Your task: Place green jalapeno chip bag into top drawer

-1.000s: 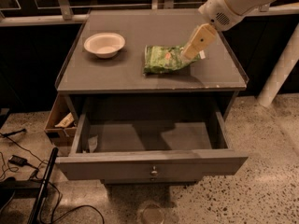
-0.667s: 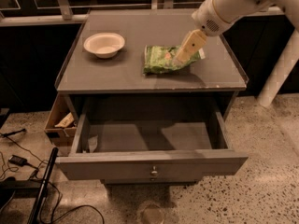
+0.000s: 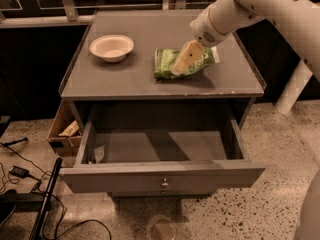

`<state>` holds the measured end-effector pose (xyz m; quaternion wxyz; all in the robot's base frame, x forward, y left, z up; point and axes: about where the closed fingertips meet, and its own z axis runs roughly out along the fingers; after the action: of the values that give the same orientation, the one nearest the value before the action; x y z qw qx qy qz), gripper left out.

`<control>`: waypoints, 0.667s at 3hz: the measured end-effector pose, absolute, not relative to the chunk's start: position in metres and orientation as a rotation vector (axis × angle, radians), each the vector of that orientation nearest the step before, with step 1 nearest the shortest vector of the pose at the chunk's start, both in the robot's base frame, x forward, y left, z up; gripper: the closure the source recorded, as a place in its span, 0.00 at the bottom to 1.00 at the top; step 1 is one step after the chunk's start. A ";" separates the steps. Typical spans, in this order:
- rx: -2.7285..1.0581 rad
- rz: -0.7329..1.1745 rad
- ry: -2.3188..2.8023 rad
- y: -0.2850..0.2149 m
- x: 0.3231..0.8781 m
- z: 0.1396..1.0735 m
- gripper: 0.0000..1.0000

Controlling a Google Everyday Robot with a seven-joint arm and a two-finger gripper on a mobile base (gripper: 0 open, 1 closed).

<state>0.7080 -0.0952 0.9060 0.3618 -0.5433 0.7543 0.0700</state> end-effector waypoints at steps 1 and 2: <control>-1.431 0.218 1.958 -0.078 0.715 0.883 0.00; -1.458 0.246 1.986 -0.068 0.723 0.862 0.00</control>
Offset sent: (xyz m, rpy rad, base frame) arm 0.0243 0.0369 -0.0640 -0.0244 0.1248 0.0491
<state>0.7227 -0.0676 0.8621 0.3266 -0.5565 0.7582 0.0941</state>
